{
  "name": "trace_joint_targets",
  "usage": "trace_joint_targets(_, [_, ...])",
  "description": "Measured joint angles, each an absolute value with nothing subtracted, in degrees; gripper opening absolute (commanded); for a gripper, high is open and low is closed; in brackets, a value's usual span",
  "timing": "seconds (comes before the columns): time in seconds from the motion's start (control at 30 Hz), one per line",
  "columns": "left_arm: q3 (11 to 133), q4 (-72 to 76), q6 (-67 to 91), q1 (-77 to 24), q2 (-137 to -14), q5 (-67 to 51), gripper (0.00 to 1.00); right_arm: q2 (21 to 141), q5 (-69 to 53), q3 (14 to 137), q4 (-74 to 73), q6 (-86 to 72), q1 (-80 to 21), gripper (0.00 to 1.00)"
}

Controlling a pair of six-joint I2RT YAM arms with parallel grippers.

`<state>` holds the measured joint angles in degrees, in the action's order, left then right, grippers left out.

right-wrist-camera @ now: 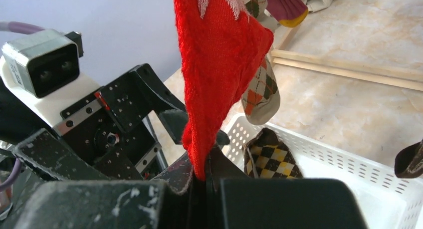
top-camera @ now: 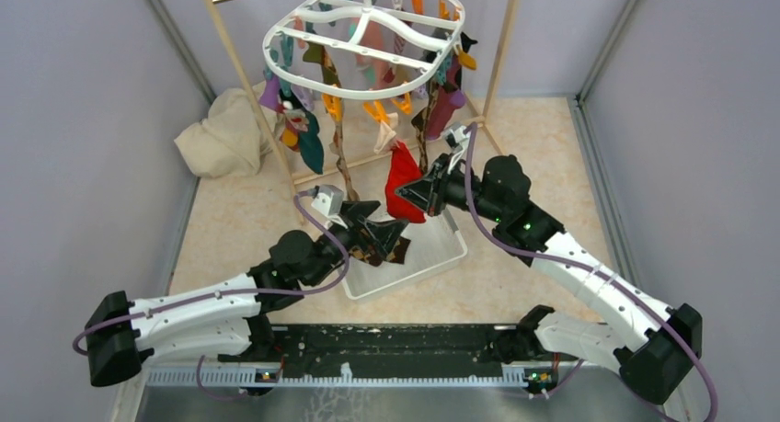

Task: Remove the socks clipped to the hanger
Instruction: Remove the sock from the hanger.

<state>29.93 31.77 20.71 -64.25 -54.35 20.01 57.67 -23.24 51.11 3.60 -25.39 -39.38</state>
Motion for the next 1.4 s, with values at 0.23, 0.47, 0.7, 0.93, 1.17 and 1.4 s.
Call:
trace_joint_targets(0.23, [28.1, 34.9, 18.7, -64.1, -53.1, 20.0, 0.99, 58.3, -24.4, 51.1, 3.8, -25.8, -39.4, 0.00])
trace_joint_targets(0.47, [28.1, 36.6, 17.7, -63.0, -55.9, 18.5, 0.99, 58.9, -26.2, 51.1, 3.9, -26.7, -39.4, 0.00])
trace_joint_targets(0.7, [28.1, 39.2, 17.7, -61.2, -56.5, 16.6, 0.93, 59.0, -27.3, 51.2, 4.2, -26.9, -39.4, 0.00])
trace_joint_targets(0.93, [28.3, 41.4, 17.7, -60.0, -59.6, 13.1, 0.43, 60.0, -27.8, 51.8, 4.7, -27.1, -39.4, 0.00])
trace_joint_targets(1.17, [29.5, 41.6, 17.7, -59.2, -61.6, 10.4, 0.06, 60.3, -27.9, 51.9, 4.6, -27.2, -39.4, 0.00])
trace_joint_targets(1.4, [29.7, 41.6, 18.0, -59.0, -61.4, 9.7, 0.00, 60.5, -27.2, 51.9, 4.3, -27.0, -39.4, 0.28])
